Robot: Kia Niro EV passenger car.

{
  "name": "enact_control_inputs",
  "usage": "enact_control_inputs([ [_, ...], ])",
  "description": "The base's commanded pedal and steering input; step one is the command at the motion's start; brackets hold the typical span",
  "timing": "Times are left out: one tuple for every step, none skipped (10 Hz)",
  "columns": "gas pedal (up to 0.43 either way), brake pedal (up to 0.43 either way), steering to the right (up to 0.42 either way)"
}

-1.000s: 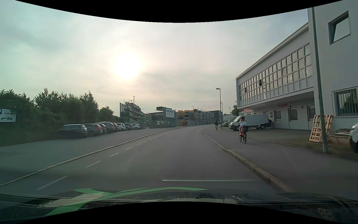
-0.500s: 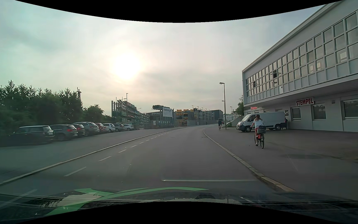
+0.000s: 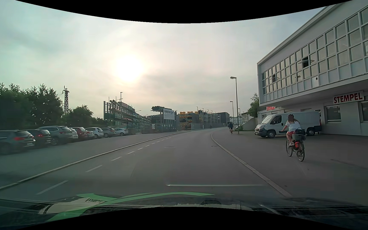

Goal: Follow the waypoints while adhering to traffic rules and regulations

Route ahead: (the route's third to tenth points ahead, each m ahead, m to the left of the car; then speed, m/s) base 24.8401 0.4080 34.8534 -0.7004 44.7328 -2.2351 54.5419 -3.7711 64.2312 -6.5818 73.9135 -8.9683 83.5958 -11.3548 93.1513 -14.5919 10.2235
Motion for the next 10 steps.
enact_control_inputs([
  [0.138, 0.0, 0.003],
  [0.138, 0.0, 0.003],
  [0.13, 0.0, 0.003],
  [0.13, 0.0, 0.003],
  [0.13, 0.0, 0.003],
  [0.13, 0.0, 0.003],
  [0.13, 0.0, 0.001],
  [0.13, 0.0, -0.001],
  [0.13, 0.0, -0.001],
  [0.13, 0.0, -0.001],
])
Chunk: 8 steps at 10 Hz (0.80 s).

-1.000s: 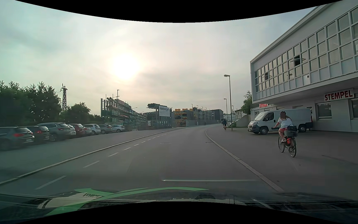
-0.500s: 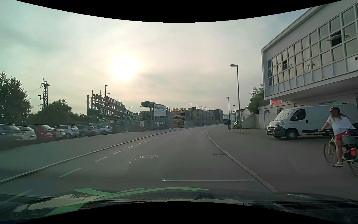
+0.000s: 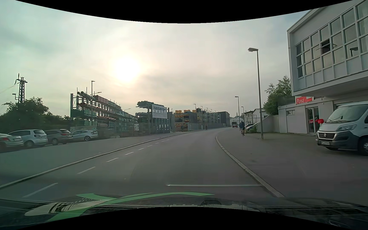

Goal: Follow the waypoints while adhering to traffic rules and regulations

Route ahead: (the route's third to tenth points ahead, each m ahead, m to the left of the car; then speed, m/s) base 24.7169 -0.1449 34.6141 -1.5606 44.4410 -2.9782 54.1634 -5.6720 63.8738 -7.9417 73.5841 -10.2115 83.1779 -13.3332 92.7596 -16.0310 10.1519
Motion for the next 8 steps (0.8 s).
enact_control_inputs([
  [0.13, 0.0, -0.001],
  [0.13, 0.0, -0.001],
  [0.13, 0.0, 0.0],
  [0.13, 0.0, 0.002],
  [0.13, 0.0, 0.004],
  [0.13, 0.0, 0.005],
  [0.13, 0.0, 0.007],
  [0.13, 0.0, 0.009],
])
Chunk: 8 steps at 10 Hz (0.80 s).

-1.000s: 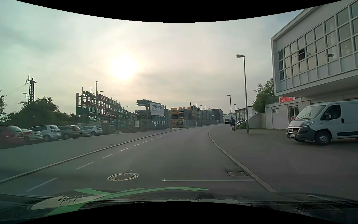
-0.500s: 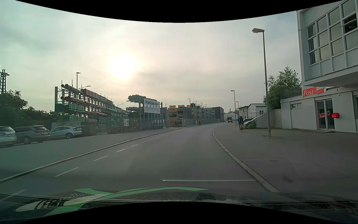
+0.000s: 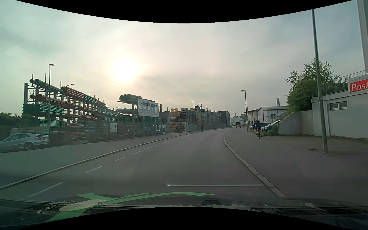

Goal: Follow the waypoints while adhering to traffic rules and regulations

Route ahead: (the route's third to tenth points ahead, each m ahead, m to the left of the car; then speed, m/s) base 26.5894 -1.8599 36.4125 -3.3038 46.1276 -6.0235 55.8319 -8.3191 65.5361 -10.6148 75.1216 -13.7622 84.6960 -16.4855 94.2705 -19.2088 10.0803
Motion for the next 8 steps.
enact_control_inputs([
  [0.13, 0.0, 0.011],
  [0.13, 0.0, 0.014],
  [0.13, 0.0, 0.017],
  [0.13, 0.0, 0.019],
  [0.13, 0.0, 0.022],
  [0.13, 0.0, 0.023],
  [0.13, 0.0, 0.025],
  [0.13, 0.0, 0.026],
])
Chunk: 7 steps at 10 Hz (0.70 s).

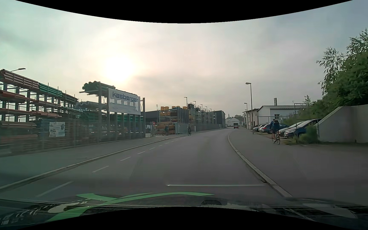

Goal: Follow the waypoints while adhering to traffic rules and regulations

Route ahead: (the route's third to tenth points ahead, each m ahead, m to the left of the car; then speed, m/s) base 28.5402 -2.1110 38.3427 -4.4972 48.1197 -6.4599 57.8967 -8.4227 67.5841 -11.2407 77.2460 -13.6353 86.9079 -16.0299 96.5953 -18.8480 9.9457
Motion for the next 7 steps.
enact_control_inputs([
  [0.13, 0.0, 0.027],
  [0.13, 0.0, 0.028],
  [0.13, 0.0, 0.029],
  [0.13, 0.0, 0.028],
  [0.138, 0.0, 0.029],
  [0.138, 0.0, 0.029],
  [0.138, 0.0, 0.029],
])
